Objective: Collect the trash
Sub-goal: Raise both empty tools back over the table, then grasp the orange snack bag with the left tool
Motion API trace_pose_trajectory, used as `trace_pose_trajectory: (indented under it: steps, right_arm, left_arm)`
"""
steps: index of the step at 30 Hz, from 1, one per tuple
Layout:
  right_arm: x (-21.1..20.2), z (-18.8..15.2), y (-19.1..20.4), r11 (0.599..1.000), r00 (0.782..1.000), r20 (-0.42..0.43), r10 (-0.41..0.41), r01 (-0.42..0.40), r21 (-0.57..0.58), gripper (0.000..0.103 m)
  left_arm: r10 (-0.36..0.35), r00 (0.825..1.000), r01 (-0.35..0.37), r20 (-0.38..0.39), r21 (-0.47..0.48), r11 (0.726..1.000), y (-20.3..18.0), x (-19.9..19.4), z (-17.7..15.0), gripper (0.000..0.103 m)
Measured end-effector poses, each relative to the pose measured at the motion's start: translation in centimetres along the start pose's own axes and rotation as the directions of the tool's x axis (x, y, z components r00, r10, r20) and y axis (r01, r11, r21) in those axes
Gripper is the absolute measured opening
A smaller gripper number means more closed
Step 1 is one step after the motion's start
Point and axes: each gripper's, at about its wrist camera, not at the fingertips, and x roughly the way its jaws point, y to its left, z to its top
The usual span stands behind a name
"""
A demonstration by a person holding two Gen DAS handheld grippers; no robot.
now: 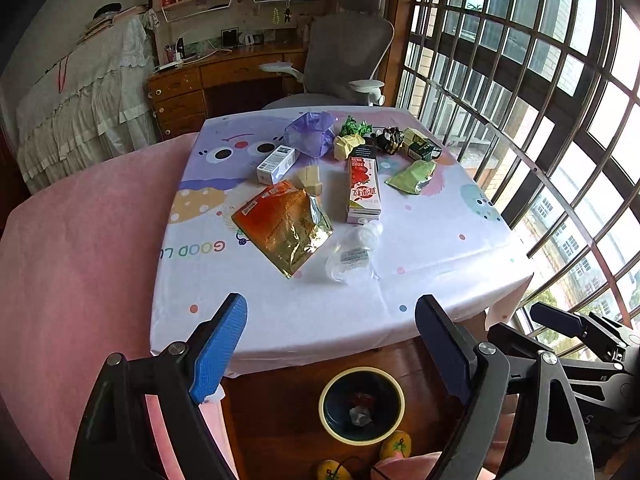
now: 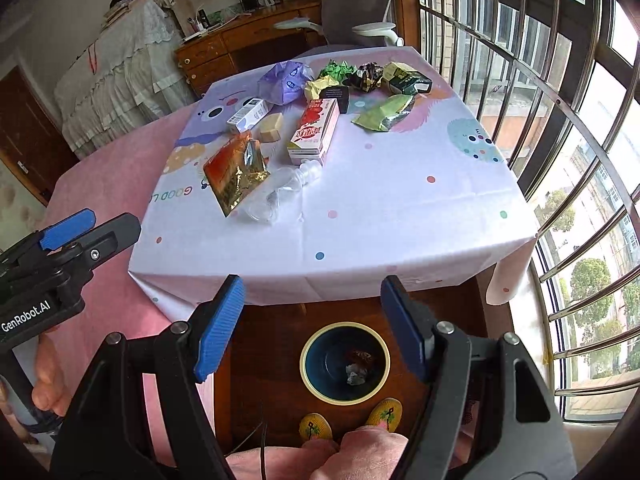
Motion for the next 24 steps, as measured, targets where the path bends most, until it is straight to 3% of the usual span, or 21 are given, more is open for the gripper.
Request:
trace_pose_trajectory:
  steps: [7, 15, 20, 24]
  right_arm:
    - [1.5, 3.3, -0.6, 1.000, 1.000, 0.018, 0.004, -0.004, -0.007, 0.068]
    - [9.0, 10.2, -5.1, 0.999, 0.999, -0.027, 0.034, -0.034, -0.001, 0.068]
    - [14.9, 15.8, -8.4, 0.997, 0.992, -0.101, 0.071, -0.073, -0.010, 0.068]
    - [18.9, 19.6, -10.9, 0.994, 0.984, -0.149, 0.098, -0.105, -0.041, 0.068]
  left_arm:
    - [-0.041, 0.996, 0.033, -0.074, -0.105, 0.994, 2.3, 3.7, 3.6, 0.088]
    - [0.000, 0.988, -0.038, -0.152, -0.245, 0.969, 4.2, 12.6, 8.8, 0.088]
    - [0.027, 0.966, -0.116, -0.256, -0.337, 0.934, 4.8, 20.5, 12.1, 0.088]
    - [0.082, 0.941, -0.203, -0.329, -0.351, 0.914, 4.7, 26.2, 13.8, 0.088]
